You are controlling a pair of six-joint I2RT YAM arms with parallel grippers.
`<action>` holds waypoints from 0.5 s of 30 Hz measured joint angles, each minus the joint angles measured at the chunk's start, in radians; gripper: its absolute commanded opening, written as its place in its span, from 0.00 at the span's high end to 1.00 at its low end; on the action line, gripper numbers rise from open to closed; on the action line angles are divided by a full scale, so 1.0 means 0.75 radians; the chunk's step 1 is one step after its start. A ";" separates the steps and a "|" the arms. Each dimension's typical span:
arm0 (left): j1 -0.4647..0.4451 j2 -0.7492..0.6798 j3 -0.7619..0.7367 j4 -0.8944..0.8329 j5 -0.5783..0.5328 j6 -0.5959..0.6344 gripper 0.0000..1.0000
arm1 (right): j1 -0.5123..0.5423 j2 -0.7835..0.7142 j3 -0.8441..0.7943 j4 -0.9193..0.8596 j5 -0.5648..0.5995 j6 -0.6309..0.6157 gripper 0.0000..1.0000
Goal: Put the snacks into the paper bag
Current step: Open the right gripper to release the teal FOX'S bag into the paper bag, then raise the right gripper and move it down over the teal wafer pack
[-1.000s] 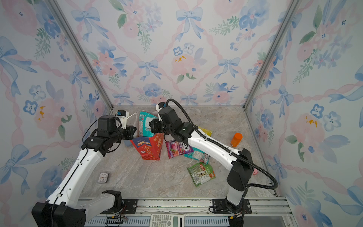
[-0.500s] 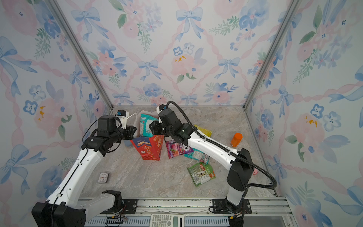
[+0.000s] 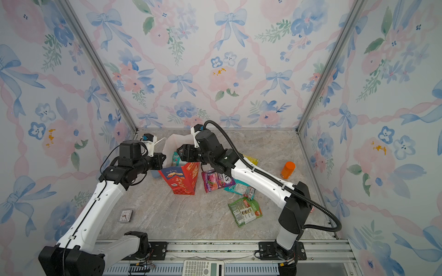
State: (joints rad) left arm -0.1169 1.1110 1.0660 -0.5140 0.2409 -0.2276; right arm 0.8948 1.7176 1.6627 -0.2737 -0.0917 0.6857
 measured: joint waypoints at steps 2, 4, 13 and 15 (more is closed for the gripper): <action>0.000 0.000 0.000 0.000 -0.001 0.000 1.00 | -0.005 -0.013 0.000 0.005 -0.030 -0.009 0.21; 0.000 0.000 0.000 0.000 0.000 0.000 1.00 | -0.011 -0.026 0.000 0.011 -0.049 -0.021 0.18; 0.000 0.000 0.000 0.000 0.000 0.000 1.00 | -0.040 -0.075 -0.004 0.008 -0.060 -0.032 0.12; 0.000 0.000 0.000 0.000 0.000 0.000 1.00 | -0.048 -0.102 -0.014 0.007 -0.060 -0.039 0.12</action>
State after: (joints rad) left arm -0.1169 1.1110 1.0660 -0.5140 0.2409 -0.2276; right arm 0.8585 1.6409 1.6520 -0.2684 -0.1364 0.6567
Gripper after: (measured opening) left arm 0.048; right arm 0.876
